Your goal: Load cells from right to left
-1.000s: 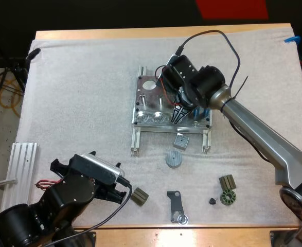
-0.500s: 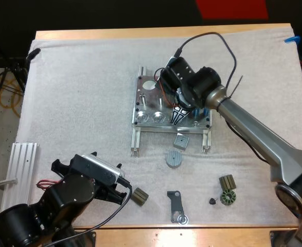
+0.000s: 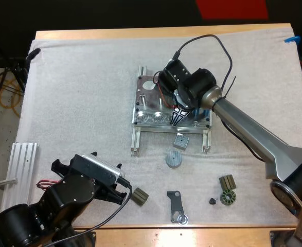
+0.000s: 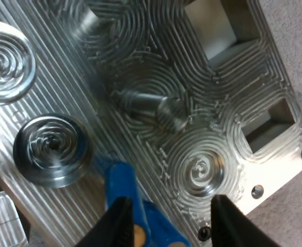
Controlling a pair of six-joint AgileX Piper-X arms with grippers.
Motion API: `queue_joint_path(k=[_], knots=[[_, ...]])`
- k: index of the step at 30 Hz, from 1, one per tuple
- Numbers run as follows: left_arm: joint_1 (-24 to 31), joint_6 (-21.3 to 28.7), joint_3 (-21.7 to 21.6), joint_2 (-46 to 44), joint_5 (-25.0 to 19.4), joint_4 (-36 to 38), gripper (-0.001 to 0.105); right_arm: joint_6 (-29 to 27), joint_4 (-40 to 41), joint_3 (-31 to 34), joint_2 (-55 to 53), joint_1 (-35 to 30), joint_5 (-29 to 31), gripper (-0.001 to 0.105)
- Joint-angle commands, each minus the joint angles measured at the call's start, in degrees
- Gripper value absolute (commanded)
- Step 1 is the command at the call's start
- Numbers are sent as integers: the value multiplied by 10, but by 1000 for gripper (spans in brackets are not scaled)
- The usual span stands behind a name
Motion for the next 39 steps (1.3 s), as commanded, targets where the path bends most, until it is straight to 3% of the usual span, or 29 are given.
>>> queue_joint_path(k=[1, 23, 39], knots=[[0, -1, 1, 0, -1, -5, 60, 1, 0, -1, 7, 0, 2, 36], [0, -1, 1, 0, -1, -5, 60, -3, -13, -1, 11, -11, 20, 36], [0, -1, 1, 0, -1, -5, 60, 27, -8, -1, 3, -14, 17, 36]])
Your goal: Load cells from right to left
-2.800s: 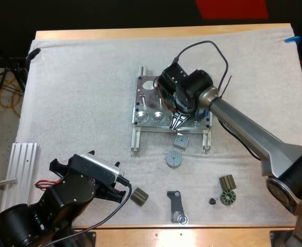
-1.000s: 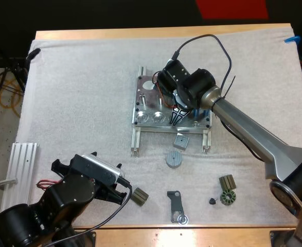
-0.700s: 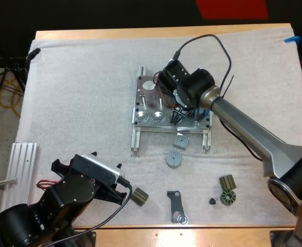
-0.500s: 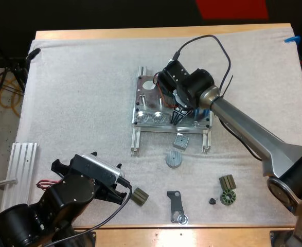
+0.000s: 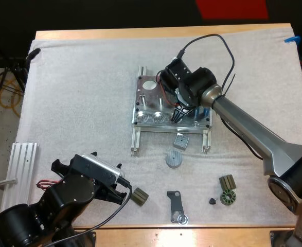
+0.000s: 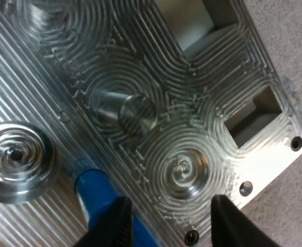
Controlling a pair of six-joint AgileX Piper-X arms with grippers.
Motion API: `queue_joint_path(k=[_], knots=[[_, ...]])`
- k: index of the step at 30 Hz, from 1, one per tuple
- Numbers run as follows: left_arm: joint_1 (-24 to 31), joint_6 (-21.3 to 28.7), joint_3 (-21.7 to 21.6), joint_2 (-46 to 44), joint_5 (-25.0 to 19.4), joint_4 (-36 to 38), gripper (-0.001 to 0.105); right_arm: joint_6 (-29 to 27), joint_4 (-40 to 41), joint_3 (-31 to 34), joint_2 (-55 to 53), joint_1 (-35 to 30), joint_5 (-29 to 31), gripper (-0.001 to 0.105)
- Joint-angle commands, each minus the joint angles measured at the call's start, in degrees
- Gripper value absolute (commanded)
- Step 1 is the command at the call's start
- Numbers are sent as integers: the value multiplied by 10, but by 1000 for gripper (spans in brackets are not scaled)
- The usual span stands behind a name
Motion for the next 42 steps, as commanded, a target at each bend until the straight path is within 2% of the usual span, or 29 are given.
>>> queue_joint_path(k=[1, 5, 18, 29, 31, 34, 38, 42], knots=[[0, -1, 1, 0, -1, -5, 60, 8, 6, -1, -14, -1, -5, 36], [0, -1, 1, 0, -1, -5, 60, 26, 5, -1, -22, -1, -7, 36], [0, 5, 1, 0, -1, -5, 60, 30, 26, -1, -49, -1, -7, 36], [0, 87, 1, 0, -10, -5, 60, 32, 37, -1, -84, -1, -5, 36], [0, 132, 1, 0, -15, -5, 60, 52, 45, -1, -89, -1, -5, 36], [0, 172, 1, 0, -34, -6, 60, 73, 65, -1, -95, -6, -7, 36], [0, 209, 1, 0, -40, -10, 60, 99, 103, -1, -101, -15, -7, 36], [0, 242, 1, 0, -40, -44, 60, 123, 131, -1, -118, -31, -8, 36]])
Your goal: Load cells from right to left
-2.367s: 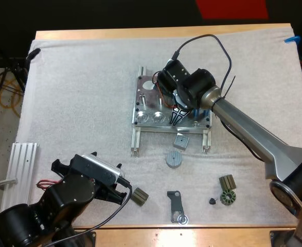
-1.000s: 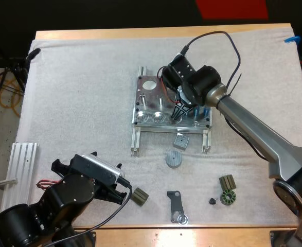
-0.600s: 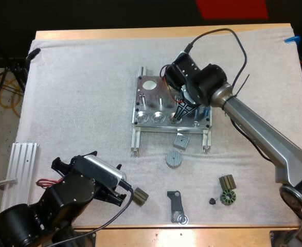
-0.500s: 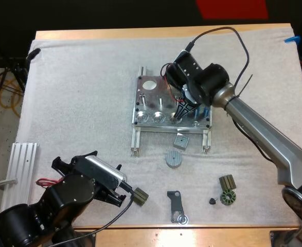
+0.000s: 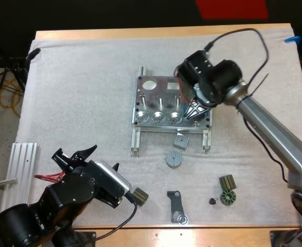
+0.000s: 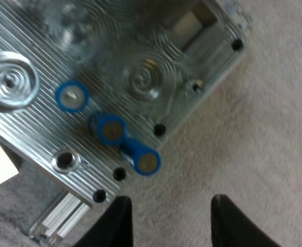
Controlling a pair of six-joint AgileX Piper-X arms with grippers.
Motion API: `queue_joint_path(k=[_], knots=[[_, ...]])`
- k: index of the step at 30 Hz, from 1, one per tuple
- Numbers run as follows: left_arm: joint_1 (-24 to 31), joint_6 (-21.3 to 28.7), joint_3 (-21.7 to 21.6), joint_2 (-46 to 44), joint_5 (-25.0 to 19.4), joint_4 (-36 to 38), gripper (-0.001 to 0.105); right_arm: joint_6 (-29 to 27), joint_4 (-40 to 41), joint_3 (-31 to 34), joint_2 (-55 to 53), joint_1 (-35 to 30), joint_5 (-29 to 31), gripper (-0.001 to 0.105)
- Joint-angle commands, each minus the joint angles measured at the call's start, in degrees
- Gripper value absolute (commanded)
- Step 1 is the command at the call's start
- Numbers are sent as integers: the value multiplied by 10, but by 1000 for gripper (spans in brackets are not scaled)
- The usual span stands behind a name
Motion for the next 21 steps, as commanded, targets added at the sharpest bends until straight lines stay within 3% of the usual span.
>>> queue_joint_path(k=[1, 14, 17, 21], knots=[[0, 24, 1, 0, -10, -29, 60, 14, 11, -1, -22, -10, -3, 36], [0, 152, 1, 0, 53, -129, 60, 38, 11, -1, -118, -72, -20, 36], [19, 167, 1, 0, 87, -147, 60, 38, 11, -1, -141, -90, -27, 36], [82, 174, 1, 0, 164, -170, 60, 38, 13, 10, -179, -112, -31, 36]])
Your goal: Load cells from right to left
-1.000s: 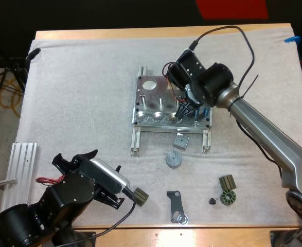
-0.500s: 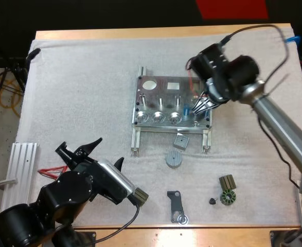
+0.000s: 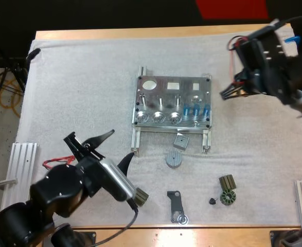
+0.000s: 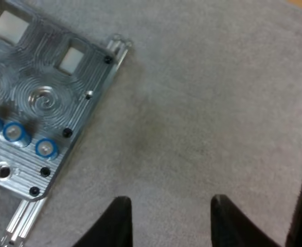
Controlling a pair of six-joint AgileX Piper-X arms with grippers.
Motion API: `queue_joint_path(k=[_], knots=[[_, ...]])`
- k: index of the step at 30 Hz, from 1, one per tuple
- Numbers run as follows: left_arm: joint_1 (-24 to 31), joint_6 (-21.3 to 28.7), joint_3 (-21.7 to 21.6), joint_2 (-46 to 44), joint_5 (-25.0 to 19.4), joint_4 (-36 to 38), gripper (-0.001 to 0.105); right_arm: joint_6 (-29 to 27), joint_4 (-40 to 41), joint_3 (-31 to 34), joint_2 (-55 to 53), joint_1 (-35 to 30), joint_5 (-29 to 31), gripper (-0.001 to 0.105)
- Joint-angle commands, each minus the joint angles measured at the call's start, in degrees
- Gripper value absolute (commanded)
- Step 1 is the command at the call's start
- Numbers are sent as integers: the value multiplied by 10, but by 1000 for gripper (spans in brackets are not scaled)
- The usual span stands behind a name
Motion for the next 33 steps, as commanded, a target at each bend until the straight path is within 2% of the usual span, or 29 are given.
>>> queue_joint_path(k=[1, 2, 4, 5, 7, 12, 16, 20, 29, 33], knots=[[34, 8, 0, 0, 46, -15, 60, 2, 2, 13, -27, -11, -11, 36], [49, 11, 0, 0, 54, -16, 60, 2, 2, 21, -32, -14, -11, 36], [113, 26, 0, 0, 105, -16, 60, 2, 1, 52, -63, -23, -12, 36], [124, 28, 0, 0, 118, -16, 60, 2, -1, 63, -74, -25, -12, 36], [192, 38, 0, 0, 173, -16, 60, 2, -19, 109, -112, -32, -10, 36], [282, 24, 0, 0, 231, -20, 60, 2, -73, 209, -198, -50, -4, 36], [332, 24, 0, 0, 231, -23, 60, -2, -106, 294, -281, -78, 7, 36], [359, 13, 0, 0, 231, -22, 60, -5, -118, 357, -354, -109, 7, 36], [415, -45, 0, -19, 231, -19, 60, -37, -197, 484, -549, -135, 7, 36], [432, -45, 0, -52, 200, -12, 60, -33, -226, 523, -629, -135, -2, 36]])
